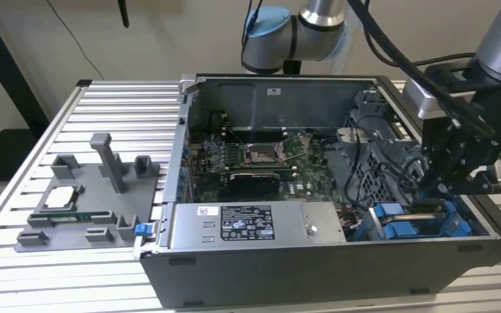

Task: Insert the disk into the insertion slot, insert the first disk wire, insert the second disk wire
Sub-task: 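Insert the second disk wire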

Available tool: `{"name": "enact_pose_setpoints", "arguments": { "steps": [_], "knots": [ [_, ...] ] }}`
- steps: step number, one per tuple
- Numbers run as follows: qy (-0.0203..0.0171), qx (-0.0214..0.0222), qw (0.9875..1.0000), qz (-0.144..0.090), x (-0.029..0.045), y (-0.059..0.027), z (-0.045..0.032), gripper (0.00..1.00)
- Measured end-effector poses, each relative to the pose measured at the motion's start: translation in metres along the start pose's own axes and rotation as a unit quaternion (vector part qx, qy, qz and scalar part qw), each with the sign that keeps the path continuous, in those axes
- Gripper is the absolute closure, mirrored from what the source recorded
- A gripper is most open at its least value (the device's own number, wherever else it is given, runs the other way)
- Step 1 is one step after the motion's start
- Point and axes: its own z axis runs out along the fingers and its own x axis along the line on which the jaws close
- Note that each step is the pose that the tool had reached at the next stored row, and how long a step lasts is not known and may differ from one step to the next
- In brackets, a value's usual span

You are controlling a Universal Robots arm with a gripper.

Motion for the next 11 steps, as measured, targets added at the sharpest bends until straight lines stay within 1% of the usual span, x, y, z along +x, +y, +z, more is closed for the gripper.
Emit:
{"name": "enact_pose_setpoints", "arguments": {
  "steps": [3, 9, 11],
  "knots": [
    [0.0, 0.0, 1.0, 0.0, -0.0005, -0.0007, -0.0075, 0.0],
    [0.0001, -0.0021, 1.0, 0.0, -0.0016, -0.0021, -0.0237, 0.0],
    [0.0, -0.0021, 1.0, 0.0, -0.0016, -0.0022, -0.025, 0.0]
  ]
}}
